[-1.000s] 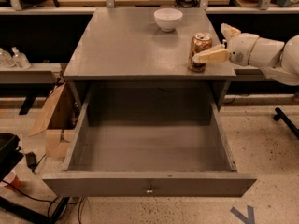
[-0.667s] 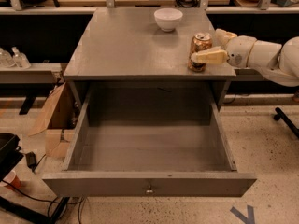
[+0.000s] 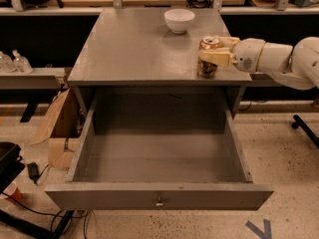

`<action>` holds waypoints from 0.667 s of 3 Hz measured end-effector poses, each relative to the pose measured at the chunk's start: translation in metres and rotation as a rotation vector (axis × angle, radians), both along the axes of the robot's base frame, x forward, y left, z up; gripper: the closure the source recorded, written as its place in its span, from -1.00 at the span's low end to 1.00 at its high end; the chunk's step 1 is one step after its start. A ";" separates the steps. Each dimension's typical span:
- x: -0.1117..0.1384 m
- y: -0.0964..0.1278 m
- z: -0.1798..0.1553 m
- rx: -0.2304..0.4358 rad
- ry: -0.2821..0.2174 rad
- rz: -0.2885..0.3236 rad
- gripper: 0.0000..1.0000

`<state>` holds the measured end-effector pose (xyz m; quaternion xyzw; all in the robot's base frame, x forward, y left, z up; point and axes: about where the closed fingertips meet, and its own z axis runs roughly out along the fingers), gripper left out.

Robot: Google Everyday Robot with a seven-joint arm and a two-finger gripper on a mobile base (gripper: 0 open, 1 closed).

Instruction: Place orange can into top drawer

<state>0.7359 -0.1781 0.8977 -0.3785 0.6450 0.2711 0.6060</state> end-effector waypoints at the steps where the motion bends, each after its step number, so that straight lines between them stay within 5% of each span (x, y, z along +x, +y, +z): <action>1: -0.007 0.013 0.009 -0.015 -0.021 0.027 0.71; 2: -0.041 0.030 0.031 -0.034 -0.061 0.071 1.00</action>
Offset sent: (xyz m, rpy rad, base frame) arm -0.1168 0.0685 0.0448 -0.0719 -0.0755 0.1731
